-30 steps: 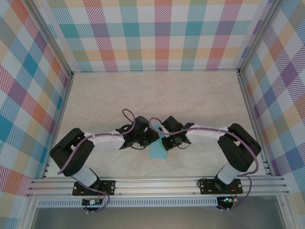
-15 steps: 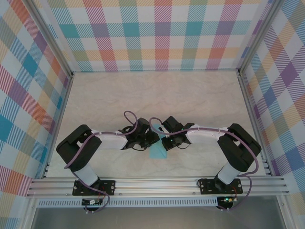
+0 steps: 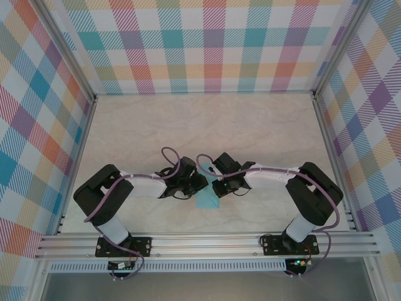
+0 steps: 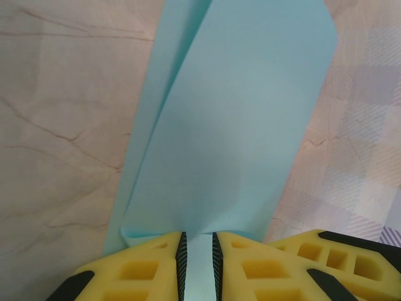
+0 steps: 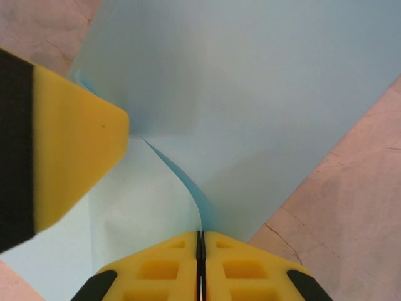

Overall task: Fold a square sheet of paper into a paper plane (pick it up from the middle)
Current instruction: Fold the triangle a second time at the center of the table.

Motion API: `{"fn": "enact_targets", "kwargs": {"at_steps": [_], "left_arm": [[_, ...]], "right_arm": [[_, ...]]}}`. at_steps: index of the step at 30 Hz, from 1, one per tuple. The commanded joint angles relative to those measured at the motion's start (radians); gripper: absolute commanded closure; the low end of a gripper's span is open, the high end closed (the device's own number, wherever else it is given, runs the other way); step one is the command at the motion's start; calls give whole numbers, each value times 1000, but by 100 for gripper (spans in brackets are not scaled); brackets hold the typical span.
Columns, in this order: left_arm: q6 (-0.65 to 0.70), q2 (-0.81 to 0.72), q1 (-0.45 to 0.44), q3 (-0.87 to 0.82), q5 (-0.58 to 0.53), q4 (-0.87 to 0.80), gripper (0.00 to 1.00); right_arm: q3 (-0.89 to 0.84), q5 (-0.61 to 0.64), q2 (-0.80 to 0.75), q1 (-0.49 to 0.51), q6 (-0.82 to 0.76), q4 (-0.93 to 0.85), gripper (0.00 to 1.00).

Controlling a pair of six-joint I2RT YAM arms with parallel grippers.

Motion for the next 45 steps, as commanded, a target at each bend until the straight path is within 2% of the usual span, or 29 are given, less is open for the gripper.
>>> {"fn": "enact_targets", "kwargs": {"at_steps": [1,6,13,16,20,24,34,45], "left_arm": [[18,-16,-10,-20,-44,-56,79],[10,11,-9,-24,-29,-26,79],[11,23,-11,-19,-18,-21,80],[13,23,-10,-21,-16,-22,80],[16,24,-12,-19,-13,-22,80],[19,25,-10,-15,-13,-28,80],[22,22,-11,-11,-10,-38,80],[29,22,-11,-13,-10,-47,79]], "right_arm": [[8,3,2,-7,18,-23,87],[0,-12,-88,-7,41,-45,75],[-15,-26,-184,-6,88,-91,66],[-40,-154,-251,-7,131,-41,68],[-62,-317,-257,-6,210,39,78],[-65,-380,-212,-7,257,74,83],[-13,-387,-105,-5,253,29,85],[21,-300,-33,-6,226,-62,85]]}}
